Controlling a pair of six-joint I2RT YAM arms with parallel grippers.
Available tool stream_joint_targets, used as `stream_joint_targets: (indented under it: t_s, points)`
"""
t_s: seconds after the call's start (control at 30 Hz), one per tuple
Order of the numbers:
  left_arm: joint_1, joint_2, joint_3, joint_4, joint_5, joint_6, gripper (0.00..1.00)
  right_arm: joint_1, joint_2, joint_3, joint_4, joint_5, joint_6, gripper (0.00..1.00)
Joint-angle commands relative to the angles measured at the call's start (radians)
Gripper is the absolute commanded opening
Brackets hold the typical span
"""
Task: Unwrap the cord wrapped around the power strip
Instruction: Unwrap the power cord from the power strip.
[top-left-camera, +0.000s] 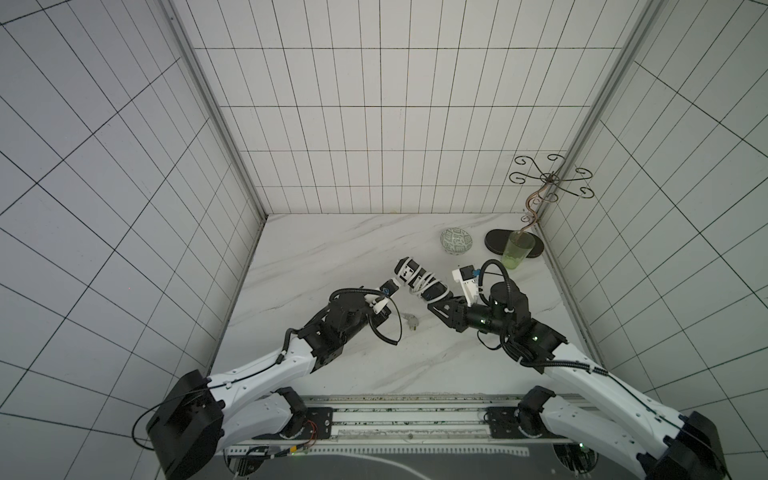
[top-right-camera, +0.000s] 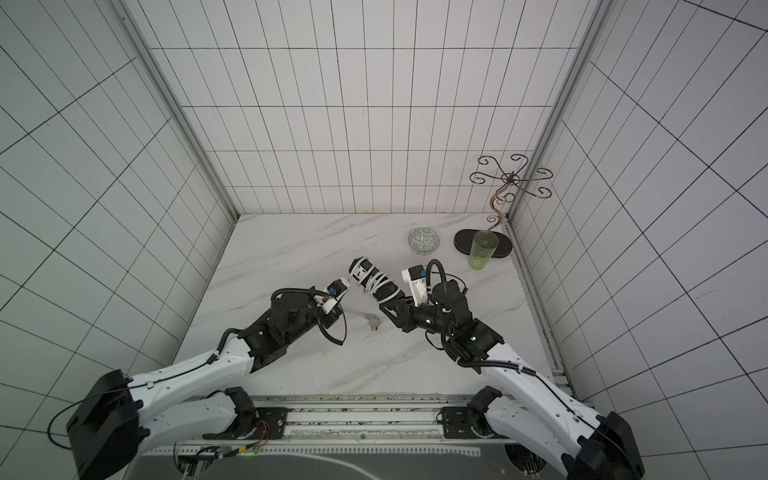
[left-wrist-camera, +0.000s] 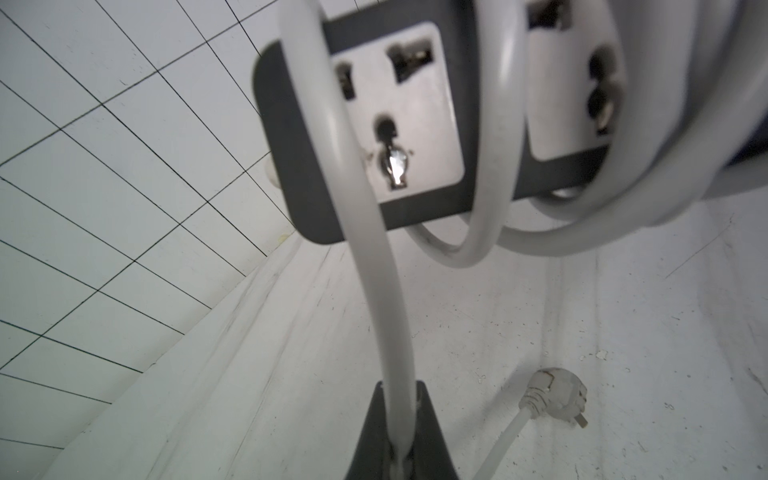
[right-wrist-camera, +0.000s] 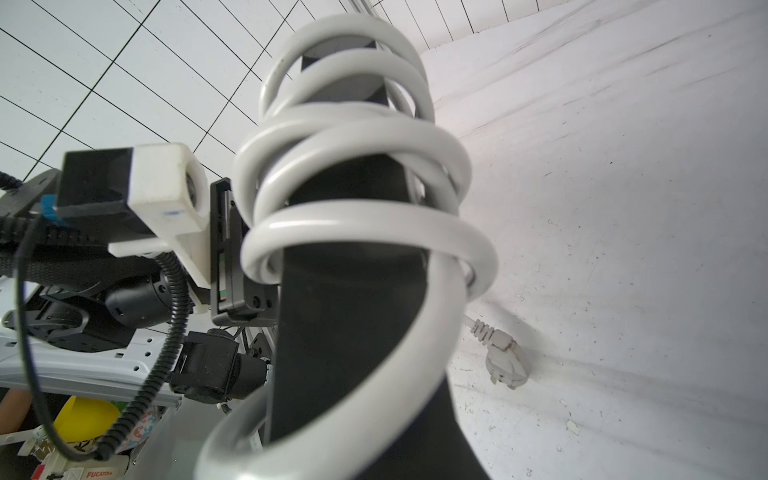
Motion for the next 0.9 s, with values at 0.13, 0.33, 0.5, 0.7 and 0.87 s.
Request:
stream_joint_targets:
  t_s: [0.13, 0.33, 0.5, 0.7, 0.87]
  points:
    - [0.014, -0.133, 0.108, -0.118, 0.003, 0.04, 0.0, 0.009, 0.005, 0.094, 0.051, -0.037, -0.053, 0.0]
    - [0.187, -0.05, 0.214, -0.218, 0.156, -0.007, 0.0, 0.008, -0.033, 0.07, 0.044, -0.107, -0.065, 0.0]
    - [0.27, 0.086, 0.275, -0.246, 0.27, -0.042, 0.0, 0.008, -0.084, 0.065, 0.066, -0.125, -0.063, 0.0]
    - [0.269, 0.17, 0.286, -0.305, 0.293, -0.078, 0.0, 0.008, -0.084, 0.12, 0.066, -0.038, -0.091, 0.0]
    - [0.279, 0.247, 0.275, -0.348, 0.268, -0.108, 0.0, 0.008, -0.078, 0.17, 0.074, 0.043, -0.113, 0.0]
